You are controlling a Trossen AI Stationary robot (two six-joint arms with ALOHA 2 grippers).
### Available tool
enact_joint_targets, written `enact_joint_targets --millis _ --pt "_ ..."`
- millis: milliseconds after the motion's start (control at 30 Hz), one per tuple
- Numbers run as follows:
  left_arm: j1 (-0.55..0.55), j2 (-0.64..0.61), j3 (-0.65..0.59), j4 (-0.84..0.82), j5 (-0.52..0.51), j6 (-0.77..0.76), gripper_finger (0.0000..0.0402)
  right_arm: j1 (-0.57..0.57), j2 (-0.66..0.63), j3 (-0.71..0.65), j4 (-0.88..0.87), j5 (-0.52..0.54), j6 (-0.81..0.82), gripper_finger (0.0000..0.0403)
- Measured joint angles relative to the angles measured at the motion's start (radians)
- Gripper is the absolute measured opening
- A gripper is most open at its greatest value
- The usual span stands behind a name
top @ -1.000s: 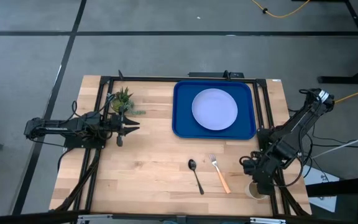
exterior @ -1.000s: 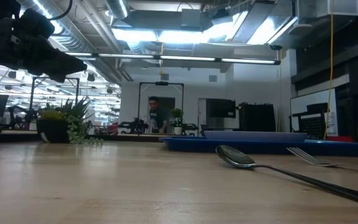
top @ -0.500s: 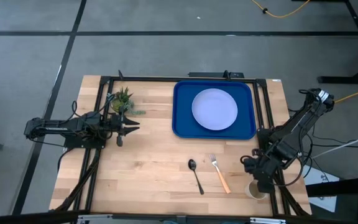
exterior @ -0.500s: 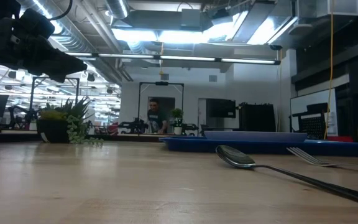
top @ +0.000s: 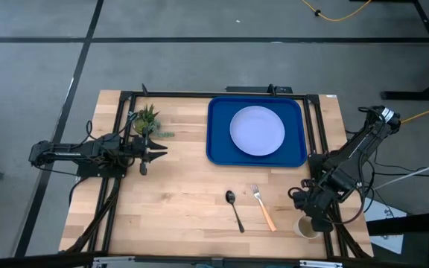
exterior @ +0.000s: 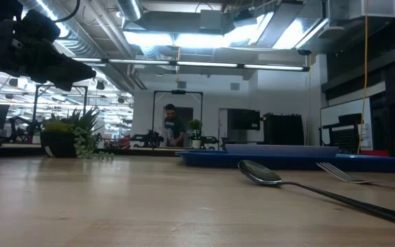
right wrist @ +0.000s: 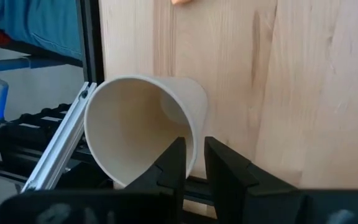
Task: Pick and place plate/cup/fork/spoon on tray
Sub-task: Put the gray cup to the top right of the purple plate on the blue serving tray
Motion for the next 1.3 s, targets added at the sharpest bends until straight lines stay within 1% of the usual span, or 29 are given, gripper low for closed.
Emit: enact_joint_targets --millis 200,667,733,833,1033,1100,1200,1300 --pt "0.000 0.000 0.000 0.000 0.000 0.000 0.0079 0.000 0.013 0.000 0.005 0.000 -0.021 0.0065" --pt "0.000 0.000 0.000 0.000 0.000 0.000 0.0079 0.000 0.134 0.000 0.041 -0.026 -0.034 0.0065" --pt "0.000 0.000 0.000 0.000 0.000 0.000 0.0079 0.000 0.145 0.000 0.040 -0.010 -0.026 0.0065" --pt "0.000 0.000 0.000 0.000 0.000 0.000 0.0079 0.000 0.156 0.000 0.040 0.045 0.008 0.0065" --pt "0.000 0.000 0.000 0.000 0.000 0.000 0.0079 0.000 0.165 0.000 0.040 0.053 0.028 0.0063" --pt "0.000 0.000 0.000 0.000 0.000 0.000 0.0079 0.000 0.165 0.000 0.039 0.053 0.044 0.0053" --pt "0.000 0.000 0.000 0.000 0.000 0.000 0.0079 -0.001 0.165 0.000 0.031 0.055 0.045 0.0016" --pt "0.000 0.000 0.000 0.000 0.000 0.000 0.0079 0.000 0.165 0.000 0.024 0.071 0.025 0.0009"
